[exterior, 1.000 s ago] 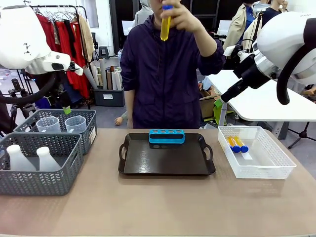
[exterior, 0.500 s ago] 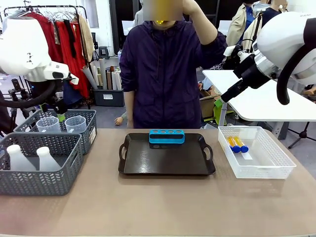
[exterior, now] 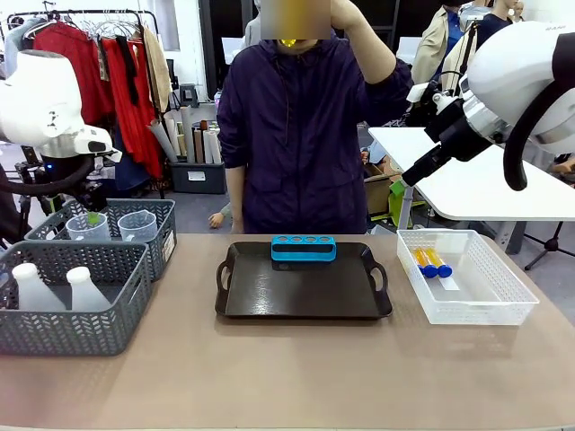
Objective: Prepare the laboratory tools.
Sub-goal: Pick up one Large Measuring Cup and place it on the Handle tray.
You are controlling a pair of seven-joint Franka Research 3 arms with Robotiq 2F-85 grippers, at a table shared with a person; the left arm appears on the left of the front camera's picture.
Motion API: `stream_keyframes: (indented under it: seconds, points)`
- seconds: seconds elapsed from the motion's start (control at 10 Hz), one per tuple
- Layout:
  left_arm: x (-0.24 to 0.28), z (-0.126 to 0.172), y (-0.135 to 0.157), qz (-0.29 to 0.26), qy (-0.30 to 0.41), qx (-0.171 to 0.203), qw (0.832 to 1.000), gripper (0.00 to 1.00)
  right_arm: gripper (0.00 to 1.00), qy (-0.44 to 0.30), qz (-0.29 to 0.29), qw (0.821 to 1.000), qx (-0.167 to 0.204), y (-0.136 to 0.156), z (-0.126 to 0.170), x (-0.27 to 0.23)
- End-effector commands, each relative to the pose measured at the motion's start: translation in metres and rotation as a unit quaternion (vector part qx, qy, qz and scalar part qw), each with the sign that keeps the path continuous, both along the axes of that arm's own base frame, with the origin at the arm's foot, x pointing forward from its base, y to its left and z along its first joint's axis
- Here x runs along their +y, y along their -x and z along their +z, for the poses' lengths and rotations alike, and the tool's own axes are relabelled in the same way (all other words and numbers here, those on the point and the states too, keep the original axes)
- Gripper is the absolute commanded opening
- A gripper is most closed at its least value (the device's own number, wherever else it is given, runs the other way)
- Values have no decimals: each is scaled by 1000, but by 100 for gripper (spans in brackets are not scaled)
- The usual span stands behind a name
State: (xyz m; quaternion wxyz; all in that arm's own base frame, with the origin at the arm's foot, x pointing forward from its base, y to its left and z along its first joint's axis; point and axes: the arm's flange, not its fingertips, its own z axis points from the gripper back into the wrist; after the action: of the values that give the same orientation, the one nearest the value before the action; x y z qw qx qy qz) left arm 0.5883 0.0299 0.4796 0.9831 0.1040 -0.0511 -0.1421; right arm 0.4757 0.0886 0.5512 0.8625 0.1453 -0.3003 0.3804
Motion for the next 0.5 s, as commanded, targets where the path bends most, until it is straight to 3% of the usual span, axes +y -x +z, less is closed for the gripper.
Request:
stream_keyframes:
  seconds: [0.0, 0.4]
  points:
    - [4, -5, -14, 23, -4, 17, 1000, 100, 100, -2, 0, 1000, 1, 0, 0, -1]
    - [16, -47, -30, 63, -3, 44, 997, 100, 100, -2, 0, 1000, 1, 0, 0, -1]
